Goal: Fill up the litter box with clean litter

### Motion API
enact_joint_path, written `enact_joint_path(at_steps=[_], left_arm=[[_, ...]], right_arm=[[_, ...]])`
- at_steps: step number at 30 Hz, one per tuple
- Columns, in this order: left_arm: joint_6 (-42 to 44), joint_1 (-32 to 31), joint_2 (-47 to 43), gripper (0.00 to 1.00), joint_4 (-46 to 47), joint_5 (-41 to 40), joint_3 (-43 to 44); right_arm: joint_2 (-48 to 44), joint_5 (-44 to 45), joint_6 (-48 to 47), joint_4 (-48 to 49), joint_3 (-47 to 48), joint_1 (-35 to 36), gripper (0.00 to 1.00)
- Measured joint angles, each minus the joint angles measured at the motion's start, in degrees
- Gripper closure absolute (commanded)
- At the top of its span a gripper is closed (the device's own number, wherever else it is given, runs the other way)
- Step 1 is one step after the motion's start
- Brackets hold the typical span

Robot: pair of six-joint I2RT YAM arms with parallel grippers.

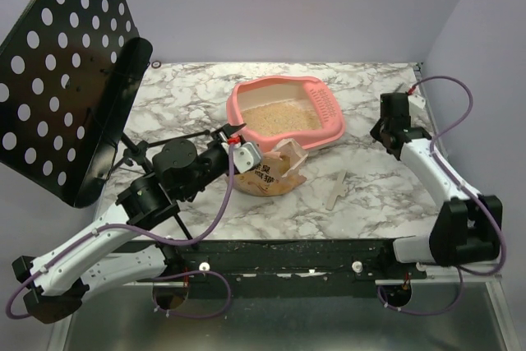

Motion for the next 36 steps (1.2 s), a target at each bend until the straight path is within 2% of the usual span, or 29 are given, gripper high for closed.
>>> enact_joint_path(at_steps=[6, 12, 17, 23, 30, 36], left_arm=[[-2.69, 0.00, 4.33, 0.41, -2.71, -1.22, 4.37], [-8.44, 0.17, 7.61, 0.44, -7.56, -3.21, 10.60], [-13.60, 0.48, 9.22, 0.44, -12.04, -3.10, 17.62], [-21.99, 0.52, 9.16, 0.44, -19.37, -2.54, 23.26], [-30.69, 0.52, 8.41, 0.41, -25.62, -2.56, 25.68], [-37.29, 0.52, 7.34, 0.41, -28.13, -1.75, 26.97]], right_arm=[[-13.18, -0.22, -14.27, -0.46, 4.70, 11.13, 0.99], [-18.95, -6.78, -28.85, -5.18, 9.84, 22.10, 0.99], [-21.18, -10.05, -36.81, -14.23, 11.52, 29.99, 0.99], [-20.09, -7.80, -41.42, -24.50, 16.28, 42.21, 0.99], [-24.02, -2.73, -43.06, -32.13, 20.92, 49.24, 0.99], [-25.44, -1.81, -44.13, -36.76, 25.11, 54.53, 0.99]])
